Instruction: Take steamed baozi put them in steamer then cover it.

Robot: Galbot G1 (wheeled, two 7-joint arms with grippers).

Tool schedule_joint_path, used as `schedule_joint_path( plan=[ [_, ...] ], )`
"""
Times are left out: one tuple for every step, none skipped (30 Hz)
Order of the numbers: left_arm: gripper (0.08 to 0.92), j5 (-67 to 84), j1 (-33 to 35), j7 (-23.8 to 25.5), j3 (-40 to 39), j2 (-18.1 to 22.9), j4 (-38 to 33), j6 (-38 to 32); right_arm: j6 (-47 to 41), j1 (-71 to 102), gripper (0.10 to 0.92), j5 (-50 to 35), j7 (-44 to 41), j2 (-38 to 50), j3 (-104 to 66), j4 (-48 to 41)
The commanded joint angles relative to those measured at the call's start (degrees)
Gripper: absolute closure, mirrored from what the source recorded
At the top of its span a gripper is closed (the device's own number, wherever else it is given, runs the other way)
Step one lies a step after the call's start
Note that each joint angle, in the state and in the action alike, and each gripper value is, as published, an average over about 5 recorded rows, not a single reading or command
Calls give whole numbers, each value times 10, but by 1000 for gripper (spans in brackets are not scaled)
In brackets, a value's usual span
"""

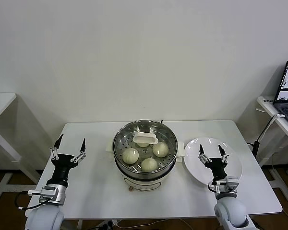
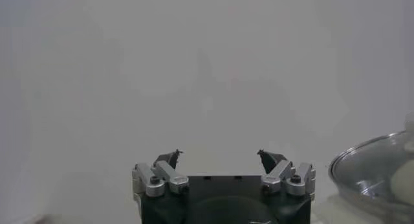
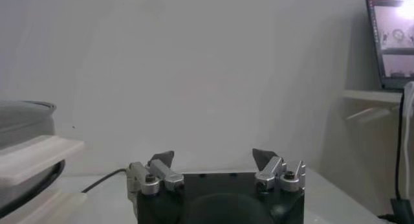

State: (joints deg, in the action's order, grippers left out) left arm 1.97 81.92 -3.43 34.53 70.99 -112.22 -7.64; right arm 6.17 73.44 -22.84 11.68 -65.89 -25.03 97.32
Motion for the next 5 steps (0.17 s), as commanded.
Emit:
schedule_joint_path(
  plan=[
    [177,18,-3,-2,15,2,36,-22,1,1,203,5,-3,-1,4,-1],
    [177,16,-4,-3,14,2,38,-23,1,1,203,5,-3,-1,5,-1],
    [177,14,-5,-4,14,2,40,-25,0,1,203,6,-2,0,6,-1],
    [177,14,-6,-4,13,2,41,-25,0,1,203,6,-2,0,6,-2],
    [177,13,-6,-4,13,2,43,-26,0,1,203,6,-2,0,7,-2]
  ],
)
